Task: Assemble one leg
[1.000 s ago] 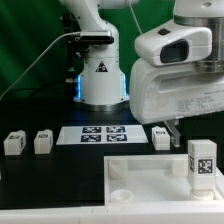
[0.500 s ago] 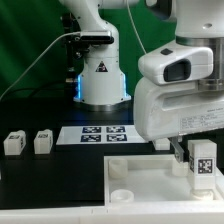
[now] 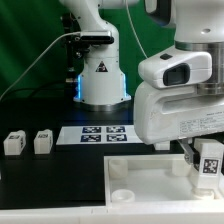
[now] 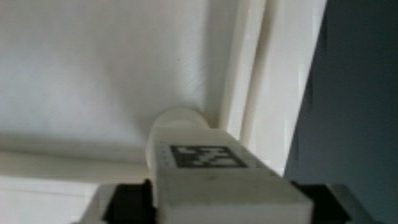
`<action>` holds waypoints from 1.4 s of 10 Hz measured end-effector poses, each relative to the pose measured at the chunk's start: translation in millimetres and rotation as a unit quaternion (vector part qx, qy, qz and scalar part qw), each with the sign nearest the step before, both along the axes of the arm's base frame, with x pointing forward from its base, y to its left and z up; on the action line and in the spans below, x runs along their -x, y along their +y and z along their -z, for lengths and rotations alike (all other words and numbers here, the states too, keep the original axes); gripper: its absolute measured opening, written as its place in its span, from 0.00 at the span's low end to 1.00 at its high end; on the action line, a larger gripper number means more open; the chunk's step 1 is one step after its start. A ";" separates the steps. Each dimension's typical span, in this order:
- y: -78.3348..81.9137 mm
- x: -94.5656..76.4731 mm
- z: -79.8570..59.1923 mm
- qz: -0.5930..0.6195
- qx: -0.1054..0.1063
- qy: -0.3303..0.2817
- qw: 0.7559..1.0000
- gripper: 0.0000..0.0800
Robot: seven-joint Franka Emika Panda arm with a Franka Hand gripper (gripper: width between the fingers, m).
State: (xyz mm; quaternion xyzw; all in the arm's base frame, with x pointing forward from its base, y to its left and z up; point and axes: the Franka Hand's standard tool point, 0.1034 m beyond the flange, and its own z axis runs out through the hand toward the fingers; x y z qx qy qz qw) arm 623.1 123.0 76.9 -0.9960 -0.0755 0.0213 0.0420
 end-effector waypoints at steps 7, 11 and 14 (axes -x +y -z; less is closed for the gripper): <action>-1.7 -0.8 1.7 0.164 0.000 0.015 0.986 0.37; -2.6 -6.6 2.2 0.412 -0.016 0.024 0.911 0.37; 0.2 -6.0 2.4 0.537 -0.015 0.042 0.842 0.37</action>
Offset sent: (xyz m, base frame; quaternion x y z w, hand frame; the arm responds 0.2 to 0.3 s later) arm 0.0000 0.0000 0.0000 0.0000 0.0000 0.0899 0.9960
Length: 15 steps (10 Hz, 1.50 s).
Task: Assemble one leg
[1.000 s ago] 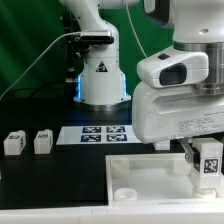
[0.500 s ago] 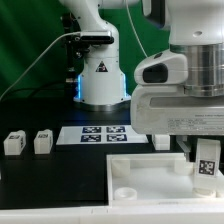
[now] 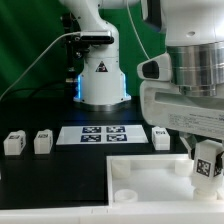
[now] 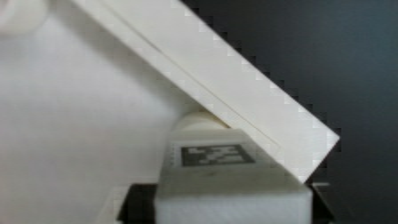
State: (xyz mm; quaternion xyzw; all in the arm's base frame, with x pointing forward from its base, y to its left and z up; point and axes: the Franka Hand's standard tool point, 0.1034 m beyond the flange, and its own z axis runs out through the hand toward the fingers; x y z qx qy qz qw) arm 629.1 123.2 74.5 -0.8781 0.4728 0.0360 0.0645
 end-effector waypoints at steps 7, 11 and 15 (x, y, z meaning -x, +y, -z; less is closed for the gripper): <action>3.4 -1.5 1.7 0.303 -0.040 -0.014 0.952 0.37; 3.2 4.4 2.9 0.223 -0.032 -0.004 0.974 0.79; -2.2 1.7 -0.1 -0.017 -0.009 -0.038 0.999 0.81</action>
Offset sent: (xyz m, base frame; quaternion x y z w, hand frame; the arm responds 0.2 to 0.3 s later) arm -0.0020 -0.0130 -0.0192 0.1065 0.0542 0.3827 0.9161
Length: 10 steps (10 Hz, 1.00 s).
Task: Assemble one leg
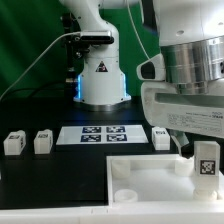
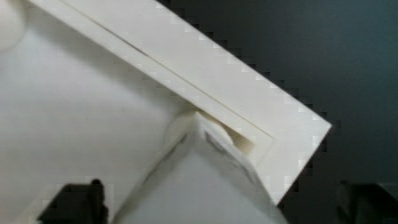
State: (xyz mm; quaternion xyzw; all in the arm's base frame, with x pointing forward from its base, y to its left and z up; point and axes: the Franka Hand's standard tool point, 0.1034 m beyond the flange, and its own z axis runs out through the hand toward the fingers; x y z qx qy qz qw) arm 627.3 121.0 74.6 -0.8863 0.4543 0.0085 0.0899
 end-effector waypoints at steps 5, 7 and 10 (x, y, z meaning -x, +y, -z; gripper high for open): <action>5.5 1.6 3.9 -0.338 0.073 -0.043 0.937 0.81; 6.8 1.4 4.0 -0.323 0.069 -0.043 0.943 0.68; 3.3 3.4 6.2 -0.212 0.060 -0.026 0.975 0.49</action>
Offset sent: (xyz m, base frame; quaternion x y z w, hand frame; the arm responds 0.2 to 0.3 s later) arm -0.0008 -0.0074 -0.0135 -0.1043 0.0711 -0.4495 0.8843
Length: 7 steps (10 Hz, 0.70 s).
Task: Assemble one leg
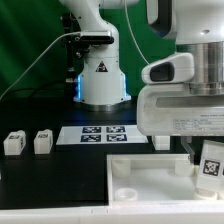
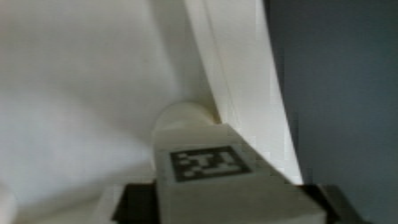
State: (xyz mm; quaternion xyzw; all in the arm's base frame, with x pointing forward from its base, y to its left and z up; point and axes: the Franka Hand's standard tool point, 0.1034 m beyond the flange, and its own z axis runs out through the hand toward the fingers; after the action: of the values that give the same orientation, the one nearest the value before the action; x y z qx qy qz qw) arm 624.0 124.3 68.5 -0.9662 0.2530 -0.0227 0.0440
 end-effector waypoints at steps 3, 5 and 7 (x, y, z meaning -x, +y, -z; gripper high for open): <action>-1.8 -3.3 -0.6 0.135 -0.028 0.015 0.990 0.37; -1.1 -4.8 1.9 0.298 -0.055 0.031 0.953 0.37; -1.7 -6.4 3.0 0.453 -0.087 0.035 0.887 0.37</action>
Offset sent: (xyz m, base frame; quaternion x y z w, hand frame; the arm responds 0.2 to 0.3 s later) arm 0.0243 -0.0027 -0.0013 0.0414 -0.0186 0.2627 0.9638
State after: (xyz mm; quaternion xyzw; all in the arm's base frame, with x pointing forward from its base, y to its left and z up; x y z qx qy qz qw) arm 630.3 122.6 65.5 -0.7392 0.6652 0.0161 0.1042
